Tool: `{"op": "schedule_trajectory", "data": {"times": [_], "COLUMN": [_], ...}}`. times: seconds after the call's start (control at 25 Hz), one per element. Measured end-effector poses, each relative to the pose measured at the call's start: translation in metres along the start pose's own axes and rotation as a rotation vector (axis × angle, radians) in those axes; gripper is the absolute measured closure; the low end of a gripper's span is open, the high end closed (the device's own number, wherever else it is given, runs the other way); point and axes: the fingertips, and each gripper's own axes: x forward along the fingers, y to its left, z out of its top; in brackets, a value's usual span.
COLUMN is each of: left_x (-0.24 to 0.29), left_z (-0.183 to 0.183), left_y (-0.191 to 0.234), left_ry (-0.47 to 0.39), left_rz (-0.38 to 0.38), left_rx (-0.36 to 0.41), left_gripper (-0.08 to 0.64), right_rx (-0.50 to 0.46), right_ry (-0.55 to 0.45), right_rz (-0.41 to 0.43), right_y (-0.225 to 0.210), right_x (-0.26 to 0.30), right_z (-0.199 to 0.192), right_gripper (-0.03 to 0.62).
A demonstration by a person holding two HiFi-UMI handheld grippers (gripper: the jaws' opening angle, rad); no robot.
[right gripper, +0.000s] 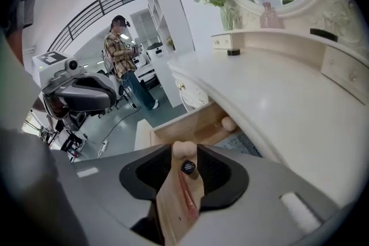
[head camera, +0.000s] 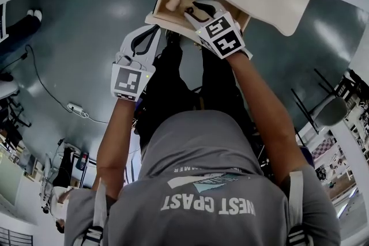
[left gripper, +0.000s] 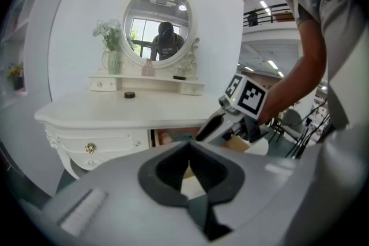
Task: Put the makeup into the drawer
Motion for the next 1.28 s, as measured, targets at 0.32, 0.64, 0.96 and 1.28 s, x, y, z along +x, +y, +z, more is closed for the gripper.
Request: {"op": "schedule_trajectory", "data": {"times": [0.32,0.64,0.96,1.28], "left_x": [-0.017,-0.048,-0.086,-0.138], "left_z": [0.065,0.141,0.199,0.292], "left_y": [0.012,0.024,0.104,0.071], "left_ry": [-0.102,-0.198,-0.234,-0.369], "left_rz": [0.002,0.044,0.219,0.137], "left_rx": [0.112,0.227,0.407,0.392], "left_gripper": [0.558,0.558,0.558,0.558], "right_rx": [0.024,0.020,0.023,0.005], "right_ry": [-0.148,-0.357,-0.553,-0.710], "right_rz": [-0.093,-0.285,-0.435,-0.559], "right_y": [-0.001,-0.021,-0.021,0.000], "right_x": [-0.082,-0.221,-0.334,-0.438], "right_z": [0.042,0.103,0.145,0.180], "right_gripper": [0.504,0.591,0.591,0.592]}}
